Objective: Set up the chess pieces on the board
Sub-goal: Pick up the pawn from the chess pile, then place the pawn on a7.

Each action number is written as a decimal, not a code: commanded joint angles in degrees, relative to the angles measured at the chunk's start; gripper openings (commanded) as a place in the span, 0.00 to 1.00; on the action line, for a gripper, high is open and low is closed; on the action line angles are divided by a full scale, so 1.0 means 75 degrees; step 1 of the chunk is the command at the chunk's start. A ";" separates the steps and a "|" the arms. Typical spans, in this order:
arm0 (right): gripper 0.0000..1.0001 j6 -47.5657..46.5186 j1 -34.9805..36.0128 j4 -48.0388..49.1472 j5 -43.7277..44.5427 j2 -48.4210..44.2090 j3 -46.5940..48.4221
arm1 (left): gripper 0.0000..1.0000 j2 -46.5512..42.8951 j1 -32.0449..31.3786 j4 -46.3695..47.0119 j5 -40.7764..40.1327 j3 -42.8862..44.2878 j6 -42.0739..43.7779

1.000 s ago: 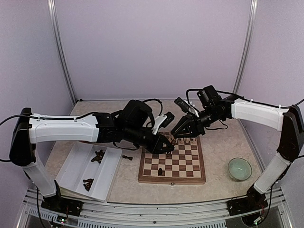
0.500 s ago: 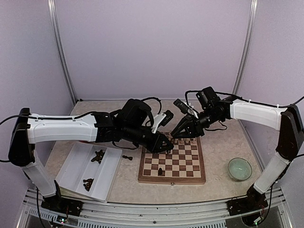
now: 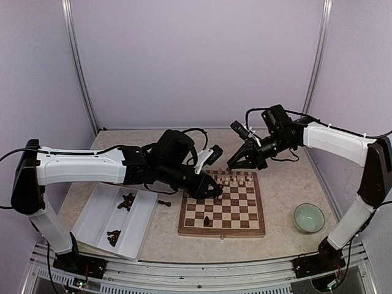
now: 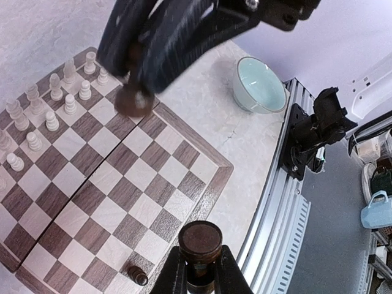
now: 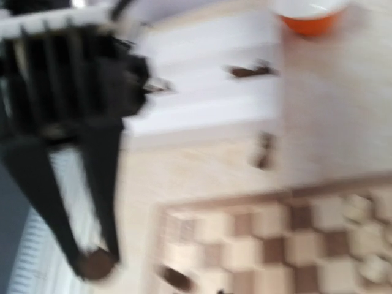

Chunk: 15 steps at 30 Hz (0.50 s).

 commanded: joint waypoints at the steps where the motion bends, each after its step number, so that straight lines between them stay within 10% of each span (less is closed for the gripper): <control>1: 0.00 -0.1147 -0.0145 -0.0432 0.1837 -0.0931 -0.0611 | 0.10 0.0092 0.0098 0.0151 0.0160 -0.0273 0.0076; 15: 0.00 -0.2762 0.0848 0.0683 0.4467 -0.2760 -0.4530 | 0.10 -0.0230 0.0594 0.0375 0.0047 -0.0474 -0.0229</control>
